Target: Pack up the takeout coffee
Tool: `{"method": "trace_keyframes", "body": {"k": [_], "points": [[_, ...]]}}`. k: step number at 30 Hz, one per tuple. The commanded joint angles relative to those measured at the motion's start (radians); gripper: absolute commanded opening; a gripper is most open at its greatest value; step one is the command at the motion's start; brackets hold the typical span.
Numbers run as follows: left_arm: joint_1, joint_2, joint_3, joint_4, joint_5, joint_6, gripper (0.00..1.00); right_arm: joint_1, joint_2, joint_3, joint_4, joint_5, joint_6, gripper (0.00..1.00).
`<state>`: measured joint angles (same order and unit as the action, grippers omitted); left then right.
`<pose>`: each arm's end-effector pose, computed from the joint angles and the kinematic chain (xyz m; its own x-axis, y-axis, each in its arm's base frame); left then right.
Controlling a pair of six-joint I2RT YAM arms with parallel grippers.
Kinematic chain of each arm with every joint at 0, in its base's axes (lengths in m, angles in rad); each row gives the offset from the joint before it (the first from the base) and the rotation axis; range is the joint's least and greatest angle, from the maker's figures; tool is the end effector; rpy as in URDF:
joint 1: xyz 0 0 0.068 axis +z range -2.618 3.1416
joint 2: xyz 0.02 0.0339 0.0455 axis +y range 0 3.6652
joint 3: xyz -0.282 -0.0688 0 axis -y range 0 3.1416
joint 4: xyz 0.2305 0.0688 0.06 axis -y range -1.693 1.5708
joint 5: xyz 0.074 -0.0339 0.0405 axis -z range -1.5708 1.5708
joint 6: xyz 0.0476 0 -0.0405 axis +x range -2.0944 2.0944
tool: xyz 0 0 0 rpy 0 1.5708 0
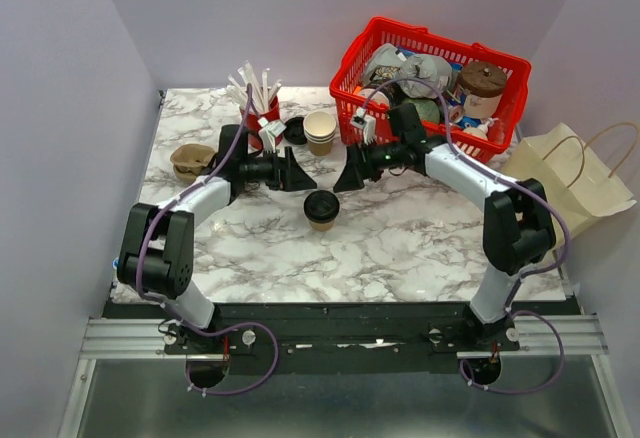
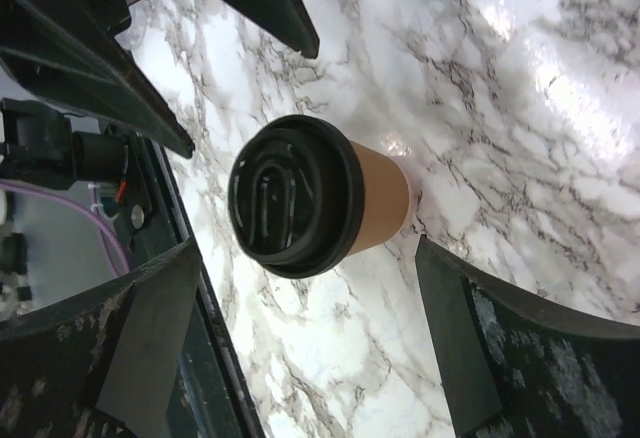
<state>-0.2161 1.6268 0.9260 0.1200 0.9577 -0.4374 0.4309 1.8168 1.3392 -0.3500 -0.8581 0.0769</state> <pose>0.3193 -0.1099 0.2367 -0.8206 -0.0694 -0.5672 0.4897 0.4261 -0.7606 0.3412 0.1965 0.2569 -0.7237 -0.2774 -0.6318 -0.6847 0.4028 0.6074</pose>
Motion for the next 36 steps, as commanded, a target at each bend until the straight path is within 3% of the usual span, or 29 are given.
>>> {"method": "trace_keyframes", "body": {"k": [1,5,6,10,15,22,29,36], "points": [[-0.008,-0.109,0.033,-0.092,-0.02,0.132,0.92,0.002,-0.114,0.041,-0.09,0.022,-0.138,0.97],[-0.045,-0.199,0.071,-0.305,-0.053,0.354,0.99,0.002,-0.247,0.049,-0.17,0.103,-0.251,0.98],[-0.067,-0.214,0.082,-0.354,-0.074,0.499,0.99,0.003,-0.272,0.052,-0.208,0.122,-0.281,0.99],[-0.104,-0.254,0.145,-0.578,-0.103,0.788,0.99,0.002,-0.393,0.069,-0.271,0.235,-0.434,1.0],[-0.153,-0.24,0.246,-0.805,-0.138,1.026,0.99,-0.007,-0.514,0.057,-0.293,0.45,-0.525,1.0],[-0.183,-0.179,0.341,-0.905,-0.234,1.086,0.98,-0.092,-0.609,0.087,-0.408,0.438,-0.552,0.96],[-0.183,-0.068,0.476,-1.031,-0.258,1.186,0.98,-0.268,-0.599,0.138,-0.477,0.341,-0.37,0.93],[-0.18,-0.019,0.537,-1.051,-0.292,1.293,0.96,-0.311,-0.573,0.222,-0.556,0.461,-0.431,0.91]]}}
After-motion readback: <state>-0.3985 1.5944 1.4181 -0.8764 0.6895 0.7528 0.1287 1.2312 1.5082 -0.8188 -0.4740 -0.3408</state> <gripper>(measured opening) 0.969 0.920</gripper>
